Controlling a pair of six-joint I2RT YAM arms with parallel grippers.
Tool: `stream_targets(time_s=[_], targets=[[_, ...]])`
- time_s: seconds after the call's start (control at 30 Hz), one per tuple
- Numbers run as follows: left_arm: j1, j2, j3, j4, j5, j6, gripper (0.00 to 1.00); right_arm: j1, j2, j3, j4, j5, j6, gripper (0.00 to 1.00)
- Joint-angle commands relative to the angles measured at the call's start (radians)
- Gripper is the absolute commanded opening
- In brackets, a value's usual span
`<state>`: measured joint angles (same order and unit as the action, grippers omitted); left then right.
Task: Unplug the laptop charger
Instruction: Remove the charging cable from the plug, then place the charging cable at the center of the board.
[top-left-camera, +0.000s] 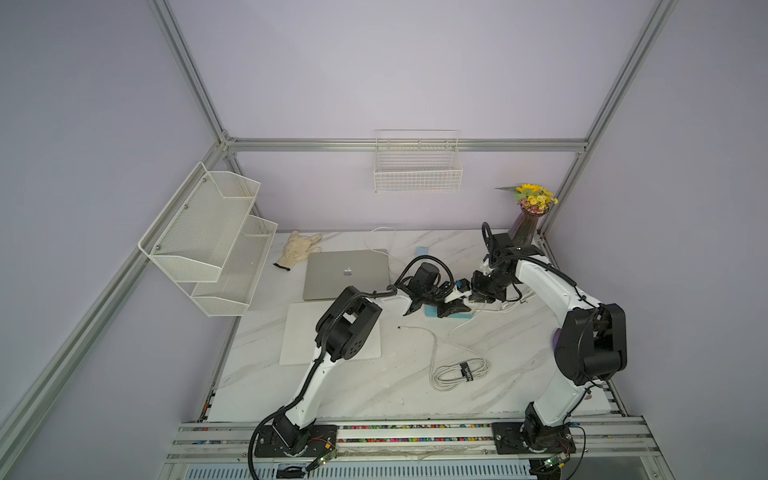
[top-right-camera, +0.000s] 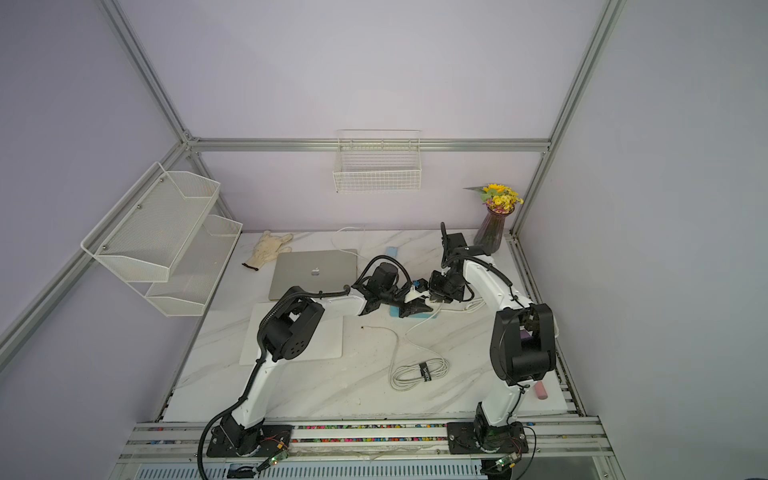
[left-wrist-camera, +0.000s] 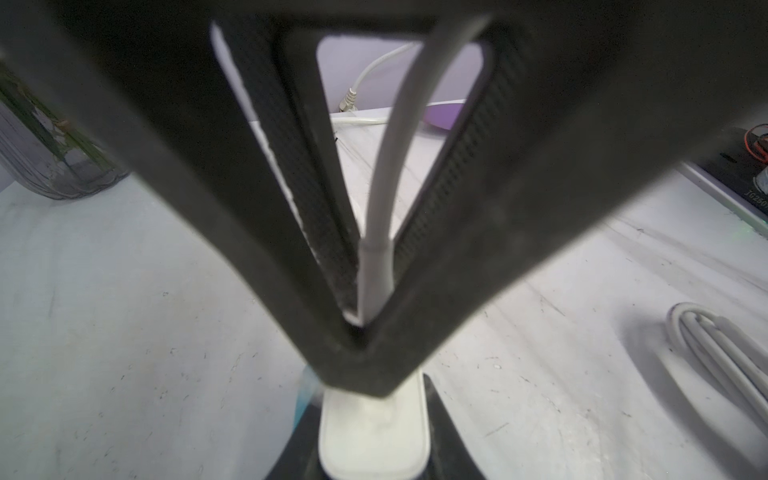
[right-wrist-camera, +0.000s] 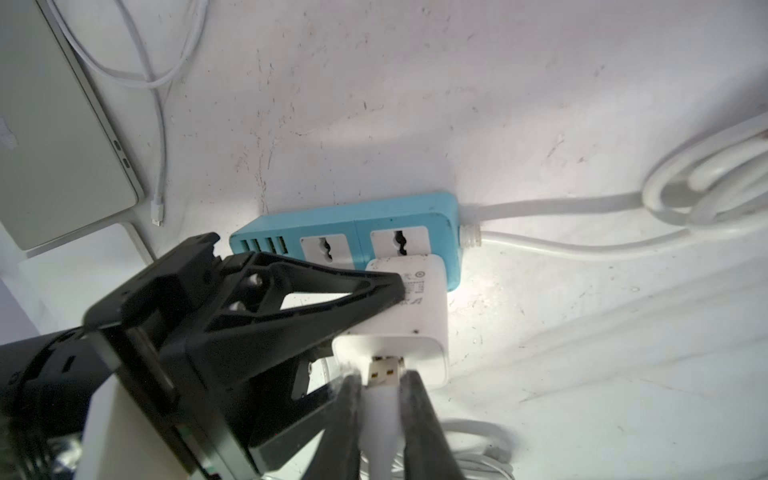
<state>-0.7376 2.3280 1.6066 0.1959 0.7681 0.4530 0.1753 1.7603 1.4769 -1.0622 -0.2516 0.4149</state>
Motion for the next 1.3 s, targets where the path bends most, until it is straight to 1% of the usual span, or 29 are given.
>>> stream_targets(time_s=[0.0,0.03,0.1,0.17,0.23,0.33,0.4,0.47,0.53,0.6,0.63,0.7,0.73,0.77,0.83,0.9,1.07,1.17,1.2,1.23,1.27], targets=[[-0.046,-0.016,0.036,-0.063,-0.007,0.041,0.00,0.064,0.058,0.096,-0.073,0.066,-0.059,0.00],[-0.047,-0.016,0.035,-0.062,-0.006,0.041,0.00,0.079,0.083,0.123,-0.118,0.098,-0.077,0.00],[-0.048,-0.016,0.034,-0.061,-0.006,0.041,0.00,0.090,0.101,0.140,-0.144,0.096,-0.091,0.00],[-0.047,-0.017,0.036,-0.063,-0.005,0.041,0.00,0.092,0.076,0.120,-0.108,0.087,-0.075,0.00],[-0.047,-0.016,0.035,-0.062,-0.006,0.041,0.00,0.090,0.050,0.136,-0.113,0.114,-0.050,0.00],[-0.047,-0.016,0.036,-0.061,-0.007,0.038,0.00,0.067,-0.040,0.141,-0.097,0.151,-0.036,0.00],[-0.047,-0.016,0.035,-0.057,-0.010,0.035,0.00,0.015,-0.116,0.115,-0.074,0.148,-0.019,0.00],[-0.047,-0.016,0.035,-0.056,-0.010,0.033,0.00,-0.036,-0.184,0.040,-0.029,0.171,-0.006,0.00],[-0.048,-0.016,0.034,-0.054,-0.013,0.031,0.00,-0.110,-0.210,-0.027,-0.034,0.177,0.008,0.00],[-0.048,-0.019,0.027,-0.043,-0.018,0.026,0.00,-0.181,-0.269,-0.140,0.006,0.176,0.013,0.00],[-0.048,-0.019,0.026,-0.038,-0.021,0.023,0.00,-0.196,-0.288,-0.180,0.015,0.192,0.014,0.00],[-0.048,-0.018,0.025,-0.030,-0.030,0.015,0.00,-0.212,-0.314,-0.254,-0.004,0.251,0.025,0.00],[-0.047,-0.019,0.026,-0.029,-0.035,0.008,0.00,-0.219,-0.327,-0.294,0.001,0.255,0.024,0.00],[-0.046,-0.018,0.023,-0.021,-0.037,0.002,0.00,-0.221,-0.338,-0.341,0.019,0.245,0.030,0.00],[-0.042,-0.019,0.019,-0.005,-0.041,-0.017,0.00,-0.221,-0.325,-0.423,0.038,0.185,0.044,0.00],[-0.039,-0.022,0.007,0.030,-0.065,-0.046,0.00,-0.221,-0.317,-0.490,0.064,0.166,0.054,0.00],[-0.020,-0.026,-0.020,0.127,-0.124,-0.145,0.00,-0.221,-0.305,-0.549,0.151,0.250,0.084,0.00],[0.011,-0.011,-0.014,0.195,-0.123,-0.232,0.00,-0.221,-0.272,-0.575,0.235,0.259,0.098,0.00],[0.022,-0.009,-0.020,0.234,-0.118,-0.255,0.00,-0.221,-0.255,-0.573,0.257,0.270,0.102,0.05],[0.029,-0.006,-0.026,0.264,-0.113,-0.271,0.00,-0.221,-0.238,-0.566,0.268,0.273,0.099,0.14],[0.034,-0.003,-0.030,0.291,-0.107,-0.288,0.00,-0.221,-0.225,-0.552,0.277,0.275,0.095,0.20]])
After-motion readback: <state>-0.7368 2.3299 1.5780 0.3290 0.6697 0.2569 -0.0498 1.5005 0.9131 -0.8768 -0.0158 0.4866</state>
